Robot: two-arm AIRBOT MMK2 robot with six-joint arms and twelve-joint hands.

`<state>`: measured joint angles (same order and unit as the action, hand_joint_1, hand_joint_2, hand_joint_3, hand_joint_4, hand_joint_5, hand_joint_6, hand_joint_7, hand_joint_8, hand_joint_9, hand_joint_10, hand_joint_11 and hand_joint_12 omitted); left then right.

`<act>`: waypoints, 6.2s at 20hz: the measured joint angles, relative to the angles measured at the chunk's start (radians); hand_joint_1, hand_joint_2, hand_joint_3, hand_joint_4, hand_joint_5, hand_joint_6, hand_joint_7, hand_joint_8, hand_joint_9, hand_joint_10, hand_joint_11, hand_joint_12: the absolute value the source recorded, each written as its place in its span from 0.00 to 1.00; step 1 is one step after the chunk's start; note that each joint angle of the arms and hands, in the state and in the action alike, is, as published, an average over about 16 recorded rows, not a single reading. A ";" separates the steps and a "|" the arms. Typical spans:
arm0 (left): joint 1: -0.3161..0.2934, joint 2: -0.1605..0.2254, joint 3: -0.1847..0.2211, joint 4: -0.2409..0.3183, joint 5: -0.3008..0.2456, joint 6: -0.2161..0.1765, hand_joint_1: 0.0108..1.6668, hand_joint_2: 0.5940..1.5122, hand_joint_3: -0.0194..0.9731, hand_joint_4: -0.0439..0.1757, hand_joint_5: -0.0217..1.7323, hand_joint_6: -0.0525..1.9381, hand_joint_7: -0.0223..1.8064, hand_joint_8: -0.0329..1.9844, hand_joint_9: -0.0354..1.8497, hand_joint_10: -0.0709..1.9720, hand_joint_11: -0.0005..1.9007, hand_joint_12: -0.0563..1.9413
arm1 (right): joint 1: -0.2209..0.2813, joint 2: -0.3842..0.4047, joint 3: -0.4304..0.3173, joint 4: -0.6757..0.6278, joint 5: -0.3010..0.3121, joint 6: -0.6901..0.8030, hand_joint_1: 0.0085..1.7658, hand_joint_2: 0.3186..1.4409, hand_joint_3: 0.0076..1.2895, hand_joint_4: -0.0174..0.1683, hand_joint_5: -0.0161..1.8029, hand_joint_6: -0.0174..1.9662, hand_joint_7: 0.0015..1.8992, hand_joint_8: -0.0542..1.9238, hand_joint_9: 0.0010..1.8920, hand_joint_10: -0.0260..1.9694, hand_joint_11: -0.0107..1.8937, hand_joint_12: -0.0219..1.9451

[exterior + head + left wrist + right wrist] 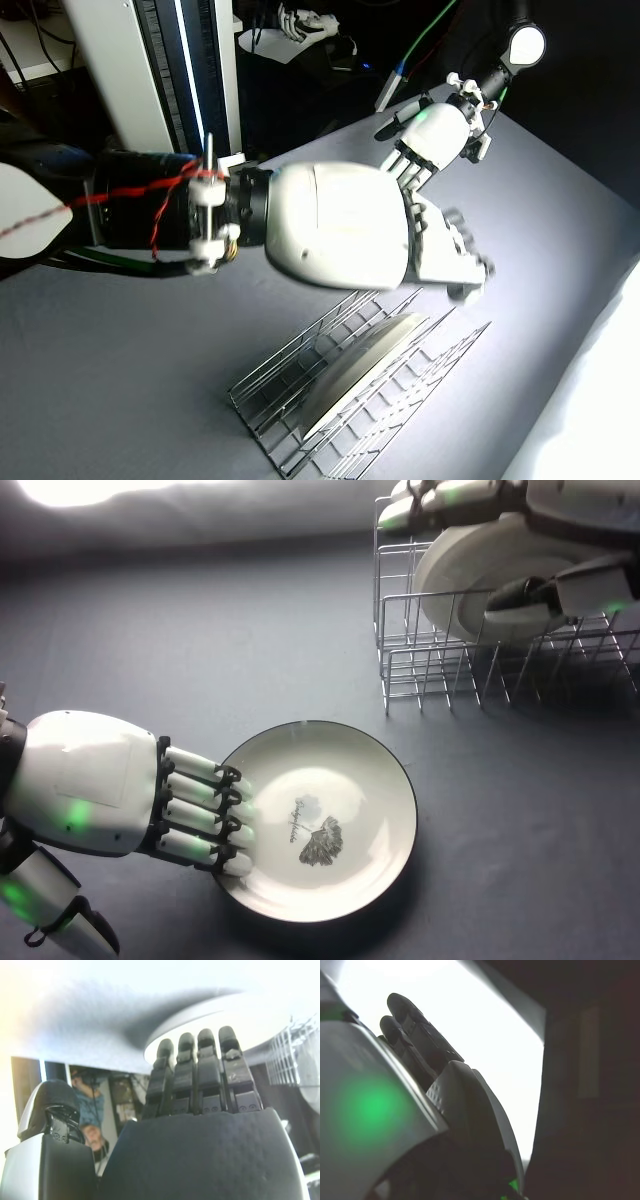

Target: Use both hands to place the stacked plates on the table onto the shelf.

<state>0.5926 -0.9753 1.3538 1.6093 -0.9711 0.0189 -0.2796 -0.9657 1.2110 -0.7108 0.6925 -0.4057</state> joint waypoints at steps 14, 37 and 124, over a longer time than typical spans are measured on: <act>0.103 -0.013 0.033 -0.065 0.015 0.049 0.00 0.60 0.03 0.17 0.06 0.02 0.06 0.01 0.07 0.03 0.01 0.13 | -0.036 0.007 0.000 -0.346 0.217 -0.031 0.57 0.69 0.00 0.11 0.27 0.02 0.23 0.04 0.21 0.05 0.01 0.62; 0.239 -0.005 0.010 -0.179 0.009 0.089 0.00 0.60 0.03 0.15 0.03 0.01 0.04 0.01 0.04 0.02 0.01 0.07 | -0.068 -0.032 0.000 -0.539 0.228 -0.058 0.59 0.54 0.00 0.11 0.07 0.02 0.04 0.04 0.05 0.02 0.01 0.35; 0.212 -0.003 0.005 -0.122 -0.026 0.084 0.00 0.59 0.03 0.15 0.03 0.01 0.04 0.01 0.05 0.03 0.01 0.07 | -0.126 -0.389 0.040 -0.376 -0.084 -0.116 0.69 0.55 0.01 0.09 0.42 0.19 0.43 0.23 0.42 0.36 0.23 0.77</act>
<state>0.8048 -0.9781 1.3591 1.4869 -0.9970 0.1032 -0.4056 -1.3545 1.2514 -1.0867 0.6083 -0.5217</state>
